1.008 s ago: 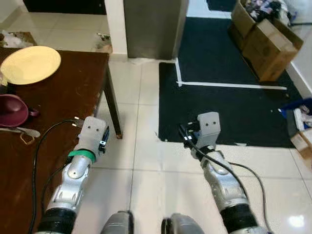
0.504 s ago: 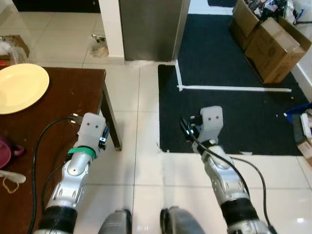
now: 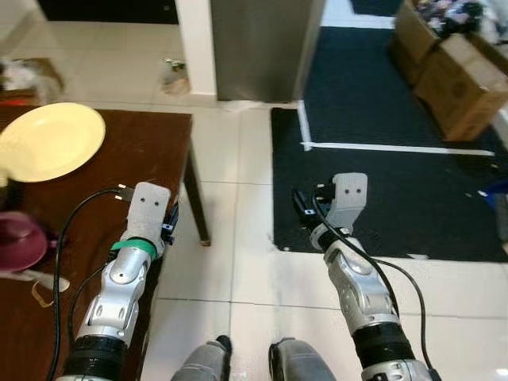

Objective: Setting the table

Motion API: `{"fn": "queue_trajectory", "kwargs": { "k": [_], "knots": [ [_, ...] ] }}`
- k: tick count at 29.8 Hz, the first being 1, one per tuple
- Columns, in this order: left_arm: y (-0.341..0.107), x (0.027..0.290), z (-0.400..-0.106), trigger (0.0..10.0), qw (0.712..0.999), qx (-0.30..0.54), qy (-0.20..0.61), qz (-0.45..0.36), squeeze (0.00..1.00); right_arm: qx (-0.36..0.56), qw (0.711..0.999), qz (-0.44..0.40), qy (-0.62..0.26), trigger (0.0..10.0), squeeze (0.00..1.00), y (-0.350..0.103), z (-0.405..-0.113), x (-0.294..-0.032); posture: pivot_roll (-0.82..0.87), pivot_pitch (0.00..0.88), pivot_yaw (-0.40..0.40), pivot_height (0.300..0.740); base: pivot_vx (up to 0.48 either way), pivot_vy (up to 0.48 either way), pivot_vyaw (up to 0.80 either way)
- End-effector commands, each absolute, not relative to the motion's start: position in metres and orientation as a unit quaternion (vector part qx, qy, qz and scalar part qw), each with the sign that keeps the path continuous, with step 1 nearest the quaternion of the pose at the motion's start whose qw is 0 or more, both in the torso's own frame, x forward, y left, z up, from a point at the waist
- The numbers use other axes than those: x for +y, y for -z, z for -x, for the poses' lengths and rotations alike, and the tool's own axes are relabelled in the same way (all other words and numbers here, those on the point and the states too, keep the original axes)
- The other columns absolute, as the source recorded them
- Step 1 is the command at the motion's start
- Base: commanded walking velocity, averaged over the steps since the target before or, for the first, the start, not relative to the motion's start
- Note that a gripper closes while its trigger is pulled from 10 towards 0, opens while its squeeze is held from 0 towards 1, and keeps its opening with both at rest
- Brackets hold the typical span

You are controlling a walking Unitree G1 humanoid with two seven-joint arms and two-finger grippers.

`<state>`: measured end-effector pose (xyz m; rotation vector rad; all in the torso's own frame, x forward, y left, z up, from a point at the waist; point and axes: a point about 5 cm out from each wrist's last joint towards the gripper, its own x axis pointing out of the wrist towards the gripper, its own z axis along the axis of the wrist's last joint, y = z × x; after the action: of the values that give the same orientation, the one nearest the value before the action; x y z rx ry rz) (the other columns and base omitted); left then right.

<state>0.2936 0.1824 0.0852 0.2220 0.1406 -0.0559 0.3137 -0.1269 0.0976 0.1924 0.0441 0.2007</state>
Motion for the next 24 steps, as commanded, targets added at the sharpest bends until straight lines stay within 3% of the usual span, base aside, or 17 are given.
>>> {"fn": "queue_trajectory", "kwargs": {
  "k": [1, 24],
  "knots": [
    [-0.079, 0.185, -0.290, 10.0, 0.990, 0.090, 0.027, -0.106, 0.00, 0.021, 0.990, -0.106, -0.093, 10.0, 0.00, -0.100, -0.314, -0.128, -0.09, 0.051, 0.040, 0.740, 0.000, 0.000, 0.80],
    [-0.088, 0.182, -0.291, 10.0, 0.989, 0.095, 0.024, -0.108, 0.00, -0.006, 0.986, -0.106, -0.130, 10.0, 0.00, -0.120, -0.317, -0.120, -0.09, 0.058, 0.046, 0.740, 0.000, 0.000, 0.80]
  ]
}}
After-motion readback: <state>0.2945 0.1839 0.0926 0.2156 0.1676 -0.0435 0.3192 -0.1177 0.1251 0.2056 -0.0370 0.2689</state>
